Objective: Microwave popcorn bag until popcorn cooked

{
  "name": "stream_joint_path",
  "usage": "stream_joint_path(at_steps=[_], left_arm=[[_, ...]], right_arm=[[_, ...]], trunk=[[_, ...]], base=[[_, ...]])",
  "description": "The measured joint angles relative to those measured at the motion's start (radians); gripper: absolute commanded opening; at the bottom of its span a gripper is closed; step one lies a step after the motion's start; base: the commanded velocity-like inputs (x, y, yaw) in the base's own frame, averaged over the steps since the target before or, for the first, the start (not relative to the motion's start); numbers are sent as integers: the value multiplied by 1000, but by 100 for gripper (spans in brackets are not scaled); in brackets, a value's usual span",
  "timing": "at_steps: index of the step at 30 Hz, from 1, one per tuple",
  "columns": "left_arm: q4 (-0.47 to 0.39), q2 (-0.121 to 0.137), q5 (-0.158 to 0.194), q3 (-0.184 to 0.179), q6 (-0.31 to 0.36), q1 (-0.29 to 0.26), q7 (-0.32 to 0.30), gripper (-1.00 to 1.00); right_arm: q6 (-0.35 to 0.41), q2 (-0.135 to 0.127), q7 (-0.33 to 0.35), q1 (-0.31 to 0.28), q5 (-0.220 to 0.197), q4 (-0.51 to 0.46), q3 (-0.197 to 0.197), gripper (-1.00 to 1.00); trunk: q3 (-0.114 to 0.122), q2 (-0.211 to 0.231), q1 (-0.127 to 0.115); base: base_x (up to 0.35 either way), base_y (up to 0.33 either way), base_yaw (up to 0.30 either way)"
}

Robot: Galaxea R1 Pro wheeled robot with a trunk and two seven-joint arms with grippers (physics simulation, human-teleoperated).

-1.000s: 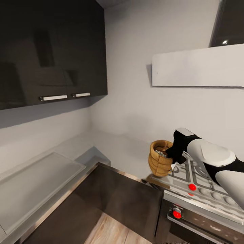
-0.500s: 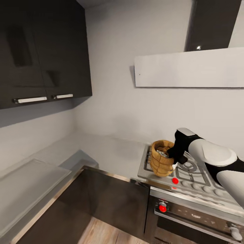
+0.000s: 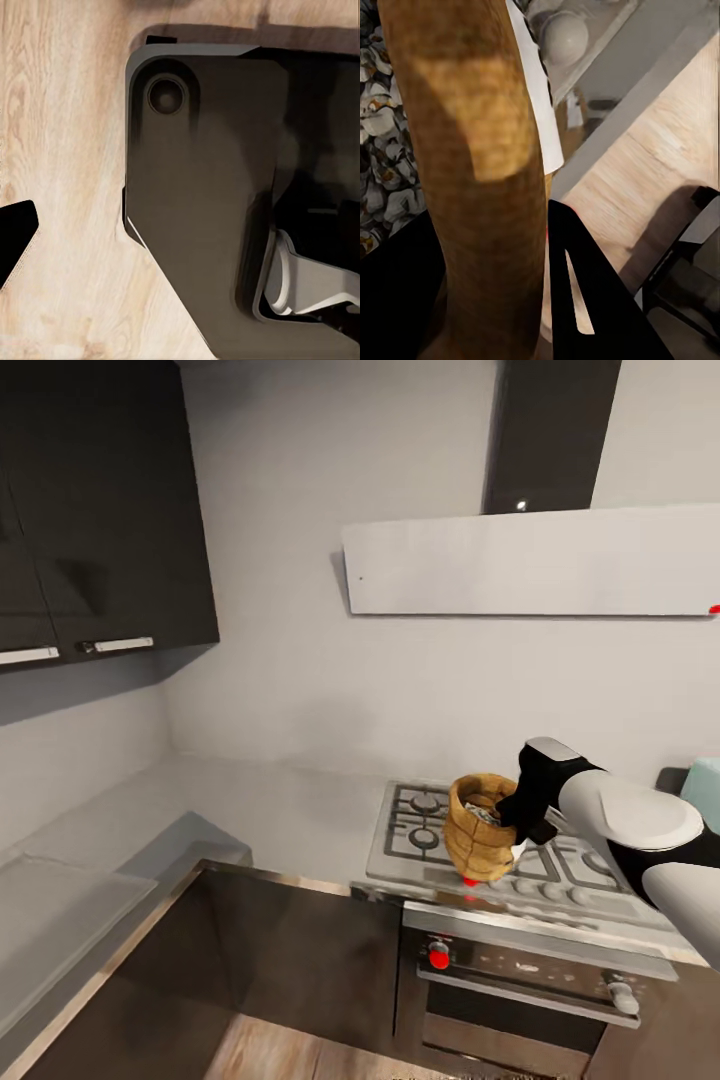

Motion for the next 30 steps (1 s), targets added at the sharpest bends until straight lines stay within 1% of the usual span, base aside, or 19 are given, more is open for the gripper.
stream_joint_path(at_steps=[11,19,27,30], left_arm=[[0,0,0,0,0,0,0,100],[0,0,0,0,0,0,0,100],[0,0,0,0,0,0,0,100],[0,0,0,0,0,0,0,100]], right_arm=[[1,-2,0,0,0,0,1,-100],[2,-18,0,0,1,0,1,-100],[2,-19,0,0,1,0,0,-100],[1,-19,1,0,0,0,0,-100]], trunk=[[-6,0,0],[-10,0,0],[-14,0,0],[-16,0,0]], base=[[0,0,-291],[0,0,-290],[0,0,-275],[-138,0,-268]])
